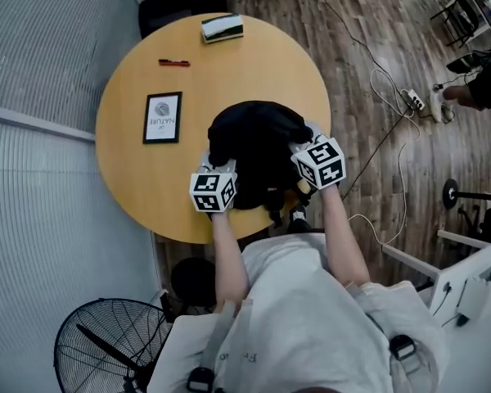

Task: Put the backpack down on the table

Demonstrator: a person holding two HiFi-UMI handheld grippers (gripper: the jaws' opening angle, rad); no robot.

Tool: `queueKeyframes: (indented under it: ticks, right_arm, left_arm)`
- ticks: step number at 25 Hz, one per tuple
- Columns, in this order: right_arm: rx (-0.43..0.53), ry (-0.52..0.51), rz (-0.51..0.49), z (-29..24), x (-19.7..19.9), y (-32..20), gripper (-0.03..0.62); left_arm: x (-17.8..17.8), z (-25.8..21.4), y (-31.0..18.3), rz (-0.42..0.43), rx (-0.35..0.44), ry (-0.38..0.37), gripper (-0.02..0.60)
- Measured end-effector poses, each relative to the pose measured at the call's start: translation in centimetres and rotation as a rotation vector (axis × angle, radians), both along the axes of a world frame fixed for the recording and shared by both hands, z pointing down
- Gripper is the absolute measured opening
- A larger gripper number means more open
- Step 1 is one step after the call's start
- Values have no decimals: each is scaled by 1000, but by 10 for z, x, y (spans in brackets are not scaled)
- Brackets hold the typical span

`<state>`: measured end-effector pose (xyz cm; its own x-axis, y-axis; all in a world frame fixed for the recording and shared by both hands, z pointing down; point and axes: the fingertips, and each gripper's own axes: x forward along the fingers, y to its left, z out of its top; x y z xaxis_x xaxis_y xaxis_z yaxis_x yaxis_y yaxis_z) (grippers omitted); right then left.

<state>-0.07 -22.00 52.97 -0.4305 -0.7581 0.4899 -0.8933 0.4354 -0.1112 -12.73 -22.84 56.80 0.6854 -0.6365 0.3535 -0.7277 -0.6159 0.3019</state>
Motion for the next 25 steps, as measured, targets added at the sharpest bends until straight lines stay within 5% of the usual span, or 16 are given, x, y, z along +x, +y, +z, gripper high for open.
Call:
queueKeyframes:
  ticks: [13,25]
  right_arm:
    - [-24,101,41,46,-21,-32,64]
    - [-103,105,-118,79,-9,-75,64]
  left_arm:
    - [-21,51,-25,55,-54,8,95]
    - [-16,88,-61,-2,-139,-85,156]
